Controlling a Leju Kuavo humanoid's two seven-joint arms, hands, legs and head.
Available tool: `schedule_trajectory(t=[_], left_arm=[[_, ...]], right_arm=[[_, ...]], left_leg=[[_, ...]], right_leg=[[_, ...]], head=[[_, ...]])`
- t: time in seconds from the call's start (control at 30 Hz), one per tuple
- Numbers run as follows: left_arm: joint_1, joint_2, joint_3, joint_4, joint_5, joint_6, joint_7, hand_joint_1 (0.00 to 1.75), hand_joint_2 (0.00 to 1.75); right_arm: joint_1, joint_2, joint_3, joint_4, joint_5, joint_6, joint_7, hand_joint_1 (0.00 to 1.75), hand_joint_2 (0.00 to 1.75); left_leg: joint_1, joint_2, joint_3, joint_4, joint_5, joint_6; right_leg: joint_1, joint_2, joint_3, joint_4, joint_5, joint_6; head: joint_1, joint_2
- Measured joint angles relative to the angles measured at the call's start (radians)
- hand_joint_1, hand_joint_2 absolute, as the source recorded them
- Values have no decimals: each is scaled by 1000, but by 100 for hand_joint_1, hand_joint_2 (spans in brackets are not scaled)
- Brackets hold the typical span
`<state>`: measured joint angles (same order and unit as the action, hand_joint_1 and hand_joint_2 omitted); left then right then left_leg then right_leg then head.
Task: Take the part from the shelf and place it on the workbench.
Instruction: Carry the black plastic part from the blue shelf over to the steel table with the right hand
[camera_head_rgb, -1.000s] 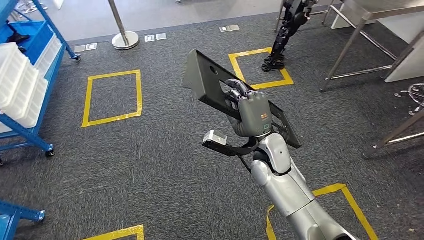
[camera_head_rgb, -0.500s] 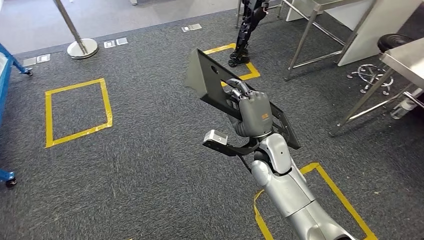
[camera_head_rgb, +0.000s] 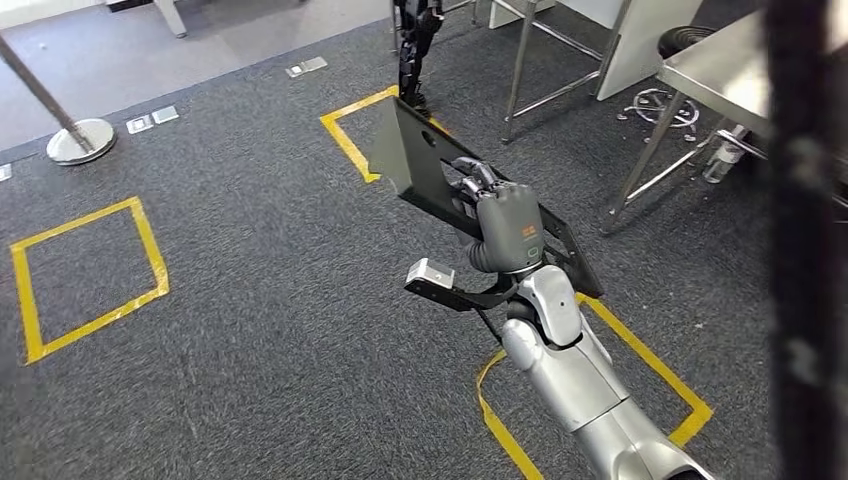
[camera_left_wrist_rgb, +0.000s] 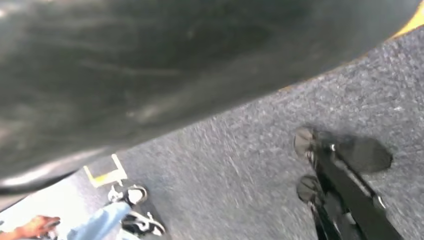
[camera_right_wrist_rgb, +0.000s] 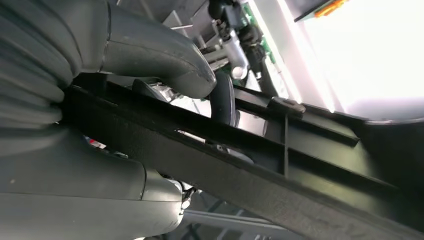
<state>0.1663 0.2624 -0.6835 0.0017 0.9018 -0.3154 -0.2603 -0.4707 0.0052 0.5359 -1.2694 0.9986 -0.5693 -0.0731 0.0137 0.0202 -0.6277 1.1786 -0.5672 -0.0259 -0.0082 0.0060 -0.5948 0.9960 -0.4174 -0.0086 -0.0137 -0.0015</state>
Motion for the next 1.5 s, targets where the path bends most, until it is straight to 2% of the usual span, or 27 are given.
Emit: schedule_trajectory(t=[0.07, 0.1, 0.17, 0.23, 0.3, 0.37, 0.43, 0.5, 0.57, 0.6, 0.63, 0.67, 0.73, 0.8, 0.87, 0.9, 0.97, 1.03, 1.1, 1.13, 1.17, 1.23, 1.3, 1.37, 1.4, 1.43, 1.5], left_arm=[[2, -1, 0, 0, 0, 0, 0, 0, 0], [3, -1, 0, 0, 0, 1, 0, 0, 0], [3, -1, 0, 0, 0, 0, 0, 0, 0], [2, -3, 0, 0, 0, 0, 0, 0, 0], [1, -5, 0, 0, 0, 0, 0, 0, 0], [0, -3, 0, 0, 0, 0, 0, 0, 0], [-1, -1, 0, 0, 0, 0, 0, 0, 0], [1, -1, 0, 0, 0, 0, 0, 0, 0], [3, -1, 0, 0, 0, 0, 0, 0, 0], [3, -1, 0, 0, 0, 0, 0, 0, 0], [3, -1, 0, 0, 0, 0, 0, 0, 0], [2, -1, 0, 0, 0, 0, 0, 0, 0], [2, -1, 0, 0, 0, 0, 0, 0, 0], [3, -1, 0, 0, 0, 0, 0, 0, 0], [2, -1, 0, 0, 0, 0, 0, 0, 0], [1, -1, 0, 0, 0, 1, 0, 0, 0], [0, -1, 0, 0, 0, 0, 0, 0, 0], [3, -1, 0, 0, 0, 0, 0, 0, 0], [4, -1, 0, 0, 0, 0, 0, 0, 0], [4, -1, 0, 0, 0, 1, 0, 0, 0], [4, -1, 0, 0, 0, 1, 0, 0, 0], [4, -1, 0, 0, 0, 1, 0, 0, 0], [4, -2, 0, 0, 0, 1, 0, 0, 0], [2, -1, 0, 0, 0, 1, 1, 0, 0], [1, 0, 0, 0, 0, 1, 1, 0, 0], [0, 1, 0, 0, 0, 1, 0, 0, 0], [1, 1, 0, 0, 0, 1, 0, 0, 0]], right_arm=[[2, 1, 1, 0, 0, 0, 0, 175, 175], [4, 1, 1, 0, 0, 0, 0, 175, 175], [5, 2, 2, 1, 0, 0, 0, 175, 175], [4, 3, 2, 1, 0, 0, 0, 175, 175], [4, 3, 2, 1, 0, 0, 0, 175, 175], [5, 3, 1, 1, 0, 0, 0, 175, 175], [3, 1, 1, 1, 0, 0, 0, 175, 175], [1, 0, 1, 1, 0, 0, 0, 175, 175], [3, 0, 1, 1, 0, 0, 0, 175, 175], [5, -1, 1, 1, 0, 0, 0, 175, 175], [6, -2, 1, 1, 0, 0, 0, 175, 175], [6, -2, 1, 1, 0, 0, 0, 175, 175], [4, -2, 1, 1, 0, 0, 0, 175, 175], [3, -1, 1, 1, 0, 0, 0, 175, 175], [3, -2, 1, 0, 0, 0, 0, 175, 175], [3, -3, 0, 0, 0, 0, 0, 175, 175], [1, -1, 0, 0, 0, -1, 0, 175, 175], [0, 1, 1, 0, 0, -1, 0, 175, 175], [1, 2, 2, 1, 0, -1, 0, 175, 175], [2, 2, 2, 1, 0, -1, 0, 175, 175], [3, 2, 2, 1, 0, -1, 0, 175, 175], [3, 3, 3, 1, 0, -1, 0, 175, 175], [2, 4, 3, 1, 0, -1, 0, 175, 175], [3, 3, 4, 1, 0, -1, 0, 175, 175], [3, 2, 4, 1, 0, -1, 0, 175, 175], [3, 1, 4, 1, 0, -1, -1, 175, 175], [2, 0, 4, 1, 0, -1, 0, 175, 175]], left_leg=[[1, -20, -59, 108, -38, -5], [2, -23, -68, 118, -29, -7], [11, -35, -29, 20, 43, -11], [22, -81, 28, -103, 95, -18], [22, -103, 44, -143, 99, -14], [16, -78, 44, -147, 104, 4], [14, -55, 45, -153, 109, 21], [10, -29, 44, -156, 109, 33], [5, -2, 43, -156, 108, 38], [5, 12, 43, -156, 107, 39], [4, 24, 44, -156, 106, 39], [4, 37, 46, -156, 105, 38], [0, 58, 50, -155, 101, 32], [-6, 79, 57, -155, 96, 23], [-6, 99, 65, -158, 92, 12], [-3, 93, 67, -155, 87, 6], [2, 46, 48, -101, 49, -3], [5, -7, -12, 27, -16, -7], [6, -22, -70, 125, -43, -12], [9, -24, -73, 118, -23, -14], [13, -28, -57, 74, 14, -16], [24, -61, 2, -61, 87, -22], [28, -91, 34, -134, 107, -21], [22, -83, 35, -143, 105, -7], [20, -70, 36, -146, 108, 1], [19, -59, 37, -150, 111, 11], [18, -36, 39, -155, 113, 26]], right_leg=[[1, 25, 2, 1, -1, -1], [1, 39, 3, 2, -1, -1], [-2, 68, 7, 6, -3, 1], [-2, 93, 3, 16, -7, 9], [-2, 114, -9, 20, -6, 21], [-6, 130, -21, 18, 0, 33], [-4, 92, -47, 53, -16, 37], [1, 30, -106, 171, -68, 29], [0, 9, -170, 301, -115, 26], [0, 5, -179, 322, -119, 31], [0, 1, -166, 299, -108, 38], [0, -8, -132, 237, -85, 47], [5, -62, -46, 87, -42, 51], [11, -90, -8, 21, -23, 41], [11, -64, -9, 18, -16, 28], [7, -52, -7, 15, -14, 23], [-3, -29, 1, 8, -10, 11], [-5, -6, 3, 8, -10, 2], [-5, 22, 4, 8, -10, -1], [-5, 37, 6, 9, -10, 0], [-7, 52, 8, 11, -11, 1], [-8, 80, 9, 19, -17, 9], [-7, 102, 0, 26, -20, 22], [-12, 124, -11, 22, -15, 36], [-13, 119, -18, 24, -15, 42], [-12, 99, -29, 38, -22, 44], [-7, 39, -75, 127, -62, 39]], head=[[-2, 0], [-2, 0], [-2, 0], [-3, 0], [-3, 0], [-2, 0], [0, 0], [4, 0], [5, 0], [5, 0], [6, 0], [6, 0], [6, 0], [6, 0], [5, 0], [4, 0], [0, 0], [-5, 0], [-6, 0], [-6, 0], [-6, 0], [-7, 0], [-7, 0], [-7, 0], [-7, 0], [-6, 0], [-2, 0]])
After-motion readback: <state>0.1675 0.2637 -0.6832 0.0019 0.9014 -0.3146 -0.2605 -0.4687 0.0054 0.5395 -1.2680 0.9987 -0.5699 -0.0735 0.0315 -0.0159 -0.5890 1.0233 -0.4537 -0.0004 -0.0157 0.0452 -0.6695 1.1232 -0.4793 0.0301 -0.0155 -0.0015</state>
